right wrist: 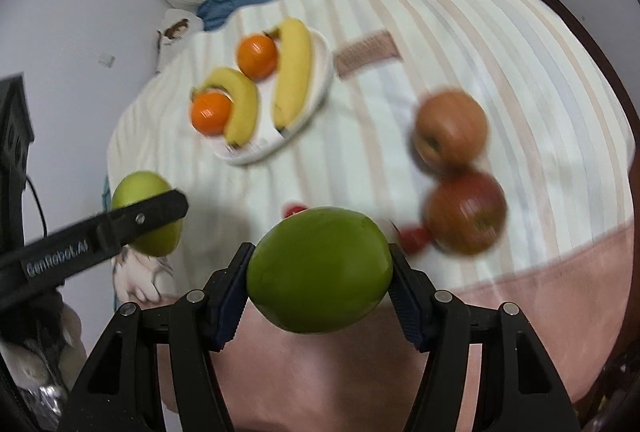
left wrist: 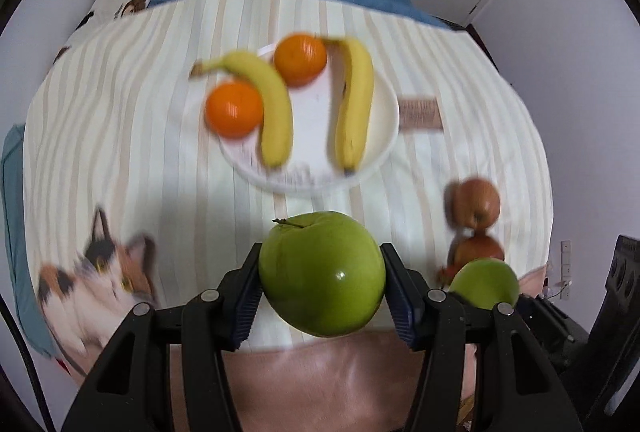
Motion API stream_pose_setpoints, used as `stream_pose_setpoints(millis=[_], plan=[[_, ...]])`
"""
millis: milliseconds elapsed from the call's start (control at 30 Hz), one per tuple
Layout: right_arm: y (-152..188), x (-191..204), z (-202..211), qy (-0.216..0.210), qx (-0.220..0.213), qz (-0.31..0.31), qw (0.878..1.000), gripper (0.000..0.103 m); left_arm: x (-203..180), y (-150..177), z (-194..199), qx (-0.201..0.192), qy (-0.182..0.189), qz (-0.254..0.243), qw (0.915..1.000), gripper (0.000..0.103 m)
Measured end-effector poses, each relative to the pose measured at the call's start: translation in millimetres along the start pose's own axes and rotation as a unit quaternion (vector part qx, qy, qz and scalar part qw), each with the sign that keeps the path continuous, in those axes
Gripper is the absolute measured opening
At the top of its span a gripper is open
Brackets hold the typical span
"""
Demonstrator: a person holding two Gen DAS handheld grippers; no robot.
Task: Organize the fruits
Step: 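Carry both green apples to the white plate and open the left tool over it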
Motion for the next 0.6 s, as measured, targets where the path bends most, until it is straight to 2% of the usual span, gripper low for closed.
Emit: stream_pose_setpoints(millis=[100, 300, 500, 600], plan=[[-30.0, 21.0, -4.7, 0.0, -0.022, 0.014, 1.0, 0.066, 8.2, -35.7, -7.5, 0.005, -0.012, -0.015, 0.9998, 0.053], [-76.7, 54.2, -36.7, 0.007, -0.033, 0.03, 0.999, 0.066, 27.1, -100.4, -44.8, 0.049, -0.013, -0.015, 0.9986, 0.053], [-98.4, 74.3, -78.9, 0.009, -0.009, 0.026, 1.0, 0.066, 39.2, -123.0, -88.2, 0.105, -0.008, -0.006, 0.9944, 0.053], [-100.8, 80.9, -99.1, 0.009, 0.008, 0.019, 1.0, 0.066, 44.2, -123.5, -106.7, 0.133, 0.008, 0.011, 0.991, 0.053]])
Point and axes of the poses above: each gripper's, at about its wrist camera, not at the fingertips, and z roughly against the way its jaws point, x to its left, y to its underside, the point moved 10 cm from there along -z, roughly the way its jaws point, and after that the axes turned 15 degrees about y, right-handed, at the moved point
